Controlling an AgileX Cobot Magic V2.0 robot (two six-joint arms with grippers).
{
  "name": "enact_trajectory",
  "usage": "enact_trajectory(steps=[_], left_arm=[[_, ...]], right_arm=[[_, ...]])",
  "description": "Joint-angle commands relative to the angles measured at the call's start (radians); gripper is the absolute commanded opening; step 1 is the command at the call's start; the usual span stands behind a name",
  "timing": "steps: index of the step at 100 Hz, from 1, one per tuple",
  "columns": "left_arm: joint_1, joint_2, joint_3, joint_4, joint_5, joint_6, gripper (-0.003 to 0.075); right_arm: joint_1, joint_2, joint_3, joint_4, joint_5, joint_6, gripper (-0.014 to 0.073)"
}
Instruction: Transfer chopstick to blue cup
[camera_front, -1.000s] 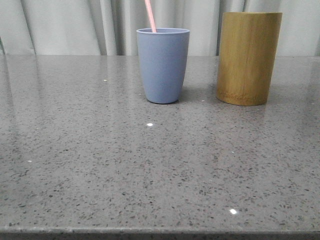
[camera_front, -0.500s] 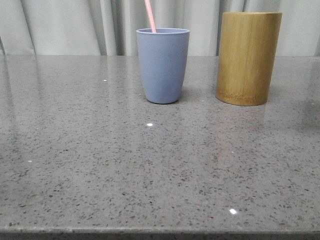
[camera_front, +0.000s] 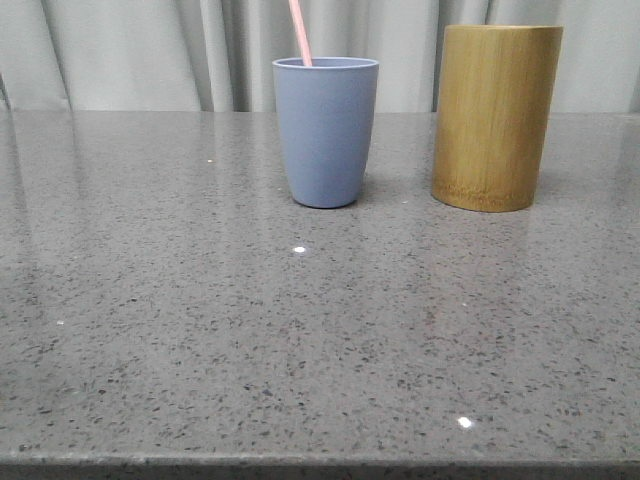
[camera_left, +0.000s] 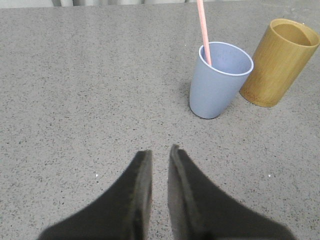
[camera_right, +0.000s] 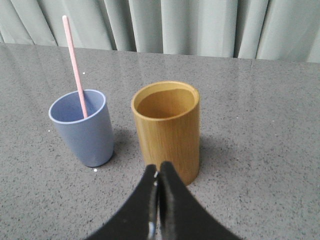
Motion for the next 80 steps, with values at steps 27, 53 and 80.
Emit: enact_trajectory(steps=[27,53,80], left_arm=[[-0.006,-0.064,0.033,0.0,-0.138,-0.004,-0.0019],[-0.006,-0.2,0.138,0.023,-0.143,-0.004,-0.0019],[-0.006,-0.263,0.17,0.037,-0.102,-0.004,-0.0019]], right_arm=[[-0.007,-0.179,0.131,-0.007,-0.12,0.0,-0.0064],[-0.007,-0.286,0.227,-0.007,-0.154,0.0,-0.0064],[-0.007,-0.293,0.236,-0.007,-0.144,0.0,-0.0064]])
